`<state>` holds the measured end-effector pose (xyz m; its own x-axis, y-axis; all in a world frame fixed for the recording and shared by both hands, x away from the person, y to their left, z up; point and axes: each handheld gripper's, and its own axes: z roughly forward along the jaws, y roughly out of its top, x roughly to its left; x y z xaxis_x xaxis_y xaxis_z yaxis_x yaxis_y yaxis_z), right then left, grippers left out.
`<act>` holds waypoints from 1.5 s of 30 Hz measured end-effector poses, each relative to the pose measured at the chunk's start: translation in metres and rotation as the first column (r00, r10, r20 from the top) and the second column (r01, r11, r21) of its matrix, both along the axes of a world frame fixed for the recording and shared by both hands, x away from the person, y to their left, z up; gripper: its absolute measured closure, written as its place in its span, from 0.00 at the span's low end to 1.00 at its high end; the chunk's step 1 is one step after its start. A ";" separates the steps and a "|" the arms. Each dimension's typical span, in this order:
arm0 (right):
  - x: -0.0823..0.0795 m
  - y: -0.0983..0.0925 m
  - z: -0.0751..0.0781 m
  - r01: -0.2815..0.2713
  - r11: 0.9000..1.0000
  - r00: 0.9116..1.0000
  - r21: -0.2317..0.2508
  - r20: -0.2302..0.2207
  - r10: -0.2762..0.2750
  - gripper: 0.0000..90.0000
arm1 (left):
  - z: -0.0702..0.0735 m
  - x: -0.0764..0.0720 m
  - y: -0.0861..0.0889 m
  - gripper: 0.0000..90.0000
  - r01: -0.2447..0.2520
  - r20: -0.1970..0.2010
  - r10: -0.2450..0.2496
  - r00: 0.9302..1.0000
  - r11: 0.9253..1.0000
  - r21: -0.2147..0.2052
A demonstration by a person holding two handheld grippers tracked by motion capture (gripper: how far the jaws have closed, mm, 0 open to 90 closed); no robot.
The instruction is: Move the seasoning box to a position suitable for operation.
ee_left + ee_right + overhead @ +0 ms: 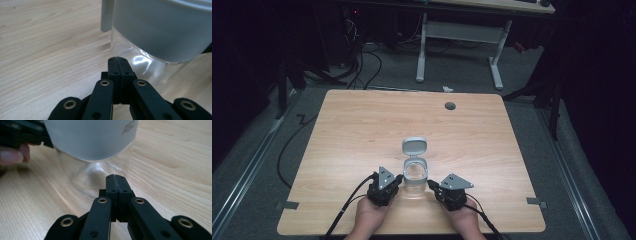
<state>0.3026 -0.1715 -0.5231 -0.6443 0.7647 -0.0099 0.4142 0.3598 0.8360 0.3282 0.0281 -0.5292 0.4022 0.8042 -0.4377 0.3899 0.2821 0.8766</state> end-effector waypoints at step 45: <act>0.087 0.005 0.095 0.142 0.971 0.974 0.192 0.149 -0.172 1.00 | -0.002 -0.042 -0.017 0.99 0.064 -0.005 -0.064 0.998 0.997 -0.046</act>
<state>0.3900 -0.1666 -0.4281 -0.5167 0.8551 0.0415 0.3058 0.1392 0.9419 0.2866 0.0113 -0.5309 0.4489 0.7559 -0.4765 0.4142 0.2965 0.8605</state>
